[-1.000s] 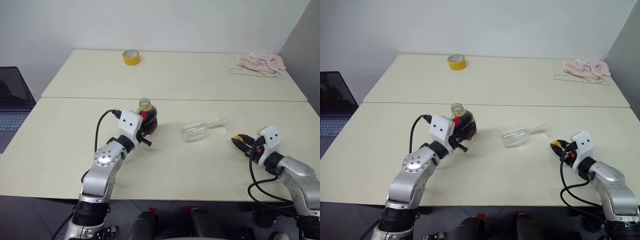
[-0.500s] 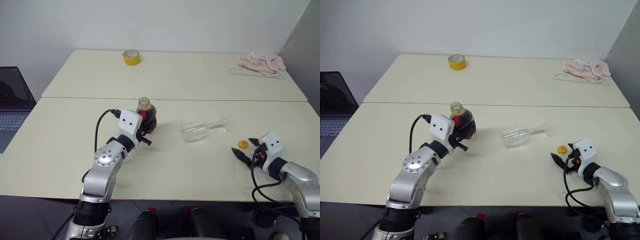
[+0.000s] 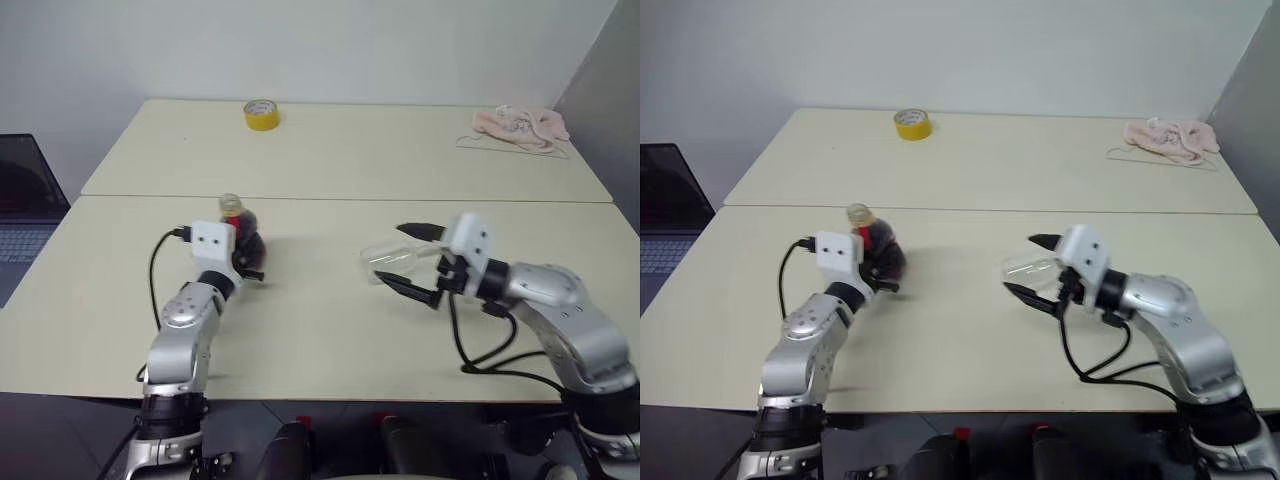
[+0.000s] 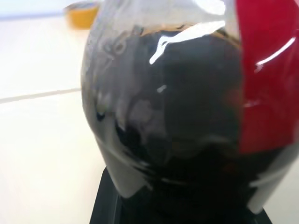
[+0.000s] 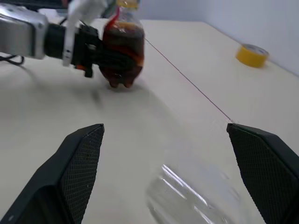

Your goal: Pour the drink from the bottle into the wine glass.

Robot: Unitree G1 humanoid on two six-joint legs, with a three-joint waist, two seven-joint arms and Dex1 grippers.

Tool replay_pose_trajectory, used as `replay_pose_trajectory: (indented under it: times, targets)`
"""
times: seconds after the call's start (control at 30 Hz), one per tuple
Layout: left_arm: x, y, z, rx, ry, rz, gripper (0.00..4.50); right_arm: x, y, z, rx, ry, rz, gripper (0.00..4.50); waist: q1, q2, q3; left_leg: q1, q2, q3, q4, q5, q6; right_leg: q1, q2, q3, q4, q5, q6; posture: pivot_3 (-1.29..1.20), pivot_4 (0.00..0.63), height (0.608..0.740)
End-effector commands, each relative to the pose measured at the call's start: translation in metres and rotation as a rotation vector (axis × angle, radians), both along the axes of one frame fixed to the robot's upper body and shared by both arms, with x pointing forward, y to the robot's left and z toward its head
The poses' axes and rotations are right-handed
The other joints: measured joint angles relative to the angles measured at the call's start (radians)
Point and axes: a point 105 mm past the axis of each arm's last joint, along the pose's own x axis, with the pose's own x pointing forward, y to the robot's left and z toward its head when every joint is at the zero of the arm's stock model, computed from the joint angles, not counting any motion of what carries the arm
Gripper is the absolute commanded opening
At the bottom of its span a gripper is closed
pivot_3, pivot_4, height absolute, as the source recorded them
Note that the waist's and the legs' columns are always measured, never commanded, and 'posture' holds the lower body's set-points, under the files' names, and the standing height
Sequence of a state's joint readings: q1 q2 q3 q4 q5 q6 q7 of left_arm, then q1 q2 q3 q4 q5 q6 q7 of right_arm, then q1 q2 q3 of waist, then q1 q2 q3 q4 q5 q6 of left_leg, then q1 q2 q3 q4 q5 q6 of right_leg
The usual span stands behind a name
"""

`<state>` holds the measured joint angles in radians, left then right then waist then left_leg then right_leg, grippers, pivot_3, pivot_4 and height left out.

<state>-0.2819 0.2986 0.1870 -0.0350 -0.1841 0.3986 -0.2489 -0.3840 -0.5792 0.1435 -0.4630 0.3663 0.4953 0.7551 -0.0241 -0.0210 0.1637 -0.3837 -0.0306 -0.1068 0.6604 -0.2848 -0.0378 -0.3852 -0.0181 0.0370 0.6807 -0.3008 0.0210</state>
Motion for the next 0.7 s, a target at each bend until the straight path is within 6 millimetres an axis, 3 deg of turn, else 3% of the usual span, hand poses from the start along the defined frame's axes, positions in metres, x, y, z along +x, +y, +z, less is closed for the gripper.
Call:
replay_pose_trajectory:
  times: [0.03, 0.13, 0.33, 0.47, 0.7]
  targets:
    - [0.007, 0.011, 0.021, -0.009, -0.087, 0.019, 0.81, -0.001, 0.025, 0.007, -0.002, -0.022, 0.066, 4.5, 0.001, 0.0, 0.0, 0.0, 0.0, 0.0, 0.0, 0.0, 0.0, 0.0, 0.0, 0.0, 0.0, 0.0, 0.0, 0.0, 0.15, 0.74]
    - [0.011, 0.019, 0.019, -0.018, -0.083, 0.031, 0.81, -0.001, 0.042, 0.008, -0.001, -0.025, 0.11, 4.5, 0.006, -0.001, 0.0, 0.0, -0.001, 0.0, 0.0, 0.0, 0.0, 0.0, -0.001, 0.0, 0.0, 0.0, 0.0, 0.0, 0.15, 0.74]
    - [0.014, 0.021, 0.011, -0.014, -0.074, -0.023, 0.81, -0.001, 0.058, 0.008, -0.002, -0.034, 0.15, 4.5, 0.006, -0.001, 0.0, -0.001, -0.001, 0.0, 0.001, 0.0, 0.0, -0.002, -0.001, 0.0, 0.0, 0.0, 0.0, 0.0, 0.15, 0.74]
    - [0.011, 0.024, 0.001, -0.005, -0.055, -0.035, 2.21, -0.004, 0.061, 0.009, 0.009, -0.023, 0.161, 4.5, 0.006, -0.001, -0.001, -0.001, -0.001, 0.0, 0.0, 0.0, 0.0, -0.002, -0.001, 0.0, 0.0, 0.0, 0.0, 0.0, 0.15, 0.74]
    - [0.007, 0.025, 0.003, -0.007, -0.071, -0.03, 4.47, -0.006, 0.061, 0.01, 0.019, -0.016, 0.167, 4.5, 0.004, -0.001, -0.001, -0.001, -0.001, 0.0, 0.0, 0.0, 0.0, -0.002, -0.001, 0.0, 0.001, 0.0, 0.0, 0.0, 0.15, 0.74]
